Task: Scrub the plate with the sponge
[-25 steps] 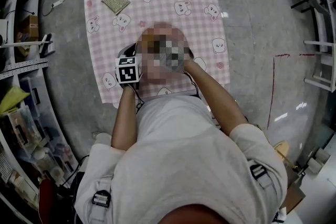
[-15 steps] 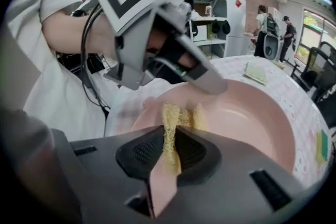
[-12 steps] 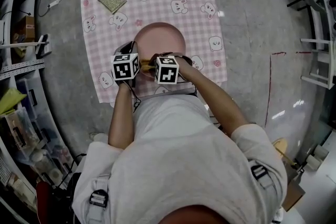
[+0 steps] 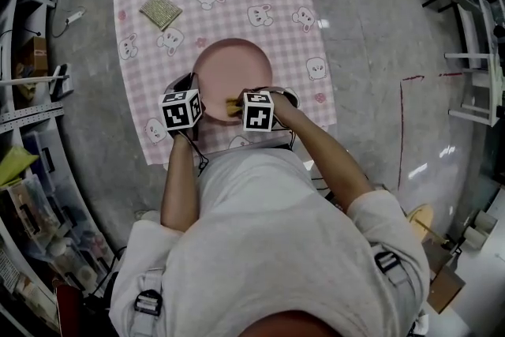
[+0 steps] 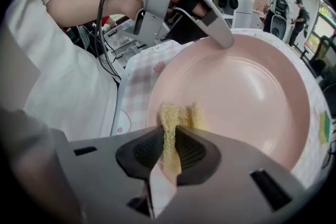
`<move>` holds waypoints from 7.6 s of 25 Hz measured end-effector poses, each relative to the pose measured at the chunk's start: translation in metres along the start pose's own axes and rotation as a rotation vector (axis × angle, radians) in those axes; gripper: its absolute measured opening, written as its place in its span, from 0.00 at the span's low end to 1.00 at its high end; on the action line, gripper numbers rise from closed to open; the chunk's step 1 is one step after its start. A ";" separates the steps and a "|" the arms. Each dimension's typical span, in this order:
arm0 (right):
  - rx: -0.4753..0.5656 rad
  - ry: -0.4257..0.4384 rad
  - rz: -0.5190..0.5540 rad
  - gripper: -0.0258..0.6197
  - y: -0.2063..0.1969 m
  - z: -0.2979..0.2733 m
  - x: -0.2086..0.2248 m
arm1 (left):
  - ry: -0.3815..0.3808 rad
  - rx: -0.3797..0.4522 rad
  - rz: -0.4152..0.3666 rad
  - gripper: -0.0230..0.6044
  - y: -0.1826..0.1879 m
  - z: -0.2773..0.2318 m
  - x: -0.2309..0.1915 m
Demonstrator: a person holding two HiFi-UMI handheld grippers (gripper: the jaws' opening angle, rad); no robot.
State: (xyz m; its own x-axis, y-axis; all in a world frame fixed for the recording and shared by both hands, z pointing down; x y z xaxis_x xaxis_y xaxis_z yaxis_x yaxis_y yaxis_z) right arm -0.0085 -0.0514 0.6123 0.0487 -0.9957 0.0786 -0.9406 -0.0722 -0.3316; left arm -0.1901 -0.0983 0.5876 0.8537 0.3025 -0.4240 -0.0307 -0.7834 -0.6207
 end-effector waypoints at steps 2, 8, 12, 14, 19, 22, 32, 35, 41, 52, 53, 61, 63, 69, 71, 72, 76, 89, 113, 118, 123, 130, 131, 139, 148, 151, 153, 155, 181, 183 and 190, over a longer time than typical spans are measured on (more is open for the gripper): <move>-0.005 -0.007 -0.034 0.14 -0.006 0.002 0.004 | -0.001 -0.001 -0.001 0.08 0.000 0.000 0.001; -0.011 -0.041 -0.127 0.14 -0.017 0.008 0.021 | -0.005 0.002 -0.020 0.08 0.002 -0.001 0.002; 0.015 -0.094 -0.203 0.14 -0.029 0.015 0.038 | 0.003 -0.008 -0.006 0.08 -0.002 0.000 0.000; 0.032 -0.130 -0.261 0.14 -0.036 0.021 0.051 | 0.004 -0.011 0.001 0.08 -0.001 0.000 0.001; 0.067 -0.205 -0.433 0.14 -0.049 0.027 0.080 | 0.006 -0.013 0.008 0.08 -0.001 0.001 0.002; 0.085 -0.310 -0.459 0.14 -0.046 0.029 0.094 | 0.006 -0.005 0.008 0.08 0.000 0.003 0.003; 0.106 -0.455 -0.503 0.14 -0.010 0.027 0.122 | 0.011 -0.005 0.027 0.09 0.000 0.007 0.007; 0.117 -0.469 -0.476 0.14 -0.002 0.024 0.123 | 0.017 -0.004 0.031 0.09 -0.001 0.007 0.007; 0.181 -0.413 -0.419 0.14 0.012 0.020 0.113 | 0.032 -0.016 0.014 0.08 -0.001 0.007 0.005; 0.181 -0.243 -0.126 0.14 0.045 0.010 0.061 | 0.040 -0.006 0.036 0.08 -0.007 0.011 0.004; 0.171 -0.234 -0.100 0.14 0.044 0.010 0.055 | 0.038 -0.003 0.039 0.08 -0.006 0.010 0.004; 0.105 -0.111 0.011 0.14 0.029 0.003 0.010 | 0.040 -0.005 0.046 0.08 -0.006 0.008 0.001; 0.091 -0.081 0.014 0.14 0.023 0.002 -0.001 | 0.036 -0.006 0.039 0.08 -0.006 0.008 0.002; 0.058 -0.043 -0.031 0.14 0.004 0.003 -0.011 | 0.029 -0.011 0.035 0.08 -0.004 0.007 -0.001; 0.052 -0.056 -0.056 0.14 -0.004 0.003 -0.009 | 0.023 -0.012 0.035 0.08 -0.005 0.006 -0.002; 0.049 -0.069 -0.069 0.14 -0.009 0.004 -0.007 | 0.021 -0.011 0.036 0.08 -0.006 0.006 -0.001; 0.045 -0.113 -0.149 0.14 -0.025 0.010 0.008 | 0.019 -0.007 0.037 0.08 -0.006 0.005 0.001; 0.108 -0.387 -0.571 0.14 -0.035 0.027 0.092 | 0.024 -0.004 0.039 0.08 -0.007 0.004 0.003; 0.177 -0.162 -0.257 0.14 0.037 -0.002 0.020 | 0.016 -0.020 0.042 0.08 -0.003 -0.007 -0.005; 0.242 -0.171 -0.325 0.14 0.025 0.005 0.020 | 0.019 -0.050 0.030 0.09 -0.004 -0.010 -0.011; 0.330 -0.255 -0.487 0.13 -0.005 0.030 0.026 | 0.057 0.012 0.006 0.11 -0.003 0.011 -0.011; 0.453 -0.455 -0.684 0.13 -0.047 0.067 0.038 | 0.024 0.063 -0.018 0.08 -0.011 0.038 0.006; 0.466 -0.482 -0.705 0.13 -0.051 0.072 0.038 | 0.012 0.066 -0.020 0.06 -0.014 0.040 0.010; 0.566 -0.639 -0.779 0.13 -0.053 0.099 0.039 | -0.039 0.143 -0.019 0.05 -0.014 0.057 0.036; 0.694 -0.766 -0.741 0.13 -0.030 0.153 0.037 | -0.069 0.296 -0.117 0.05 0.030 0.093 0.069; 0.748 -0.805 -0.716 0.13 -0.020 0.171 0.040 | -0.074 0.357 -0.146 0.05 0.046 0.104 0.076; 0.775 -0.830 -0.711 0.13 -0.013 0.187 0.041 | -0.075 0.389 -0.168 0.05 0.057 0.113 0.082; 0.807 -0.854 -0.704 0.13 -0.006 0.204 0.044 | -0.071 0.422 -0.196 0.05 0.071 0.122 0.088; 1.012 -1.060 -0.584 0.13 0.024 0.307 0.033 | -0.001 0.656 -0.367 0.05 0.137 0.194 0.123; 0.996 -1.064 -0.593 0.13 0.024 0.307 0.031 | 0.003 0.653 -0.360 0.05 0.134 0.194 0.121; 0.995 -1.051 -0.577 0.13 0.024 0.306 0.024 | 0.006 0.648 -0.358 0.05 0.130 0.196 0.123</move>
State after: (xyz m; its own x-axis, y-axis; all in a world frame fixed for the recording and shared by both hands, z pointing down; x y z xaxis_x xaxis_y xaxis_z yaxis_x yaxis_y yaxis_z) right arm 0.0725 -0.0952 0.3183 0.9168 -0.3816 -0.1181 -0.1401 -0.0302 -0.9897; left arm -0.1906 -0.0563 0.3259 0.8717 0.4751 -0.1199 -0.0488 -0.1592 -0.9860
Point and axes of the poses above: the fingertips, and each gripper's own axes: z backward along the fingers, x to its right, y out of its top, the point moved 10 cm from there along z, backward along the fingers, and after that the axes turned 11 degrees about -y, right-handed, at the moved point
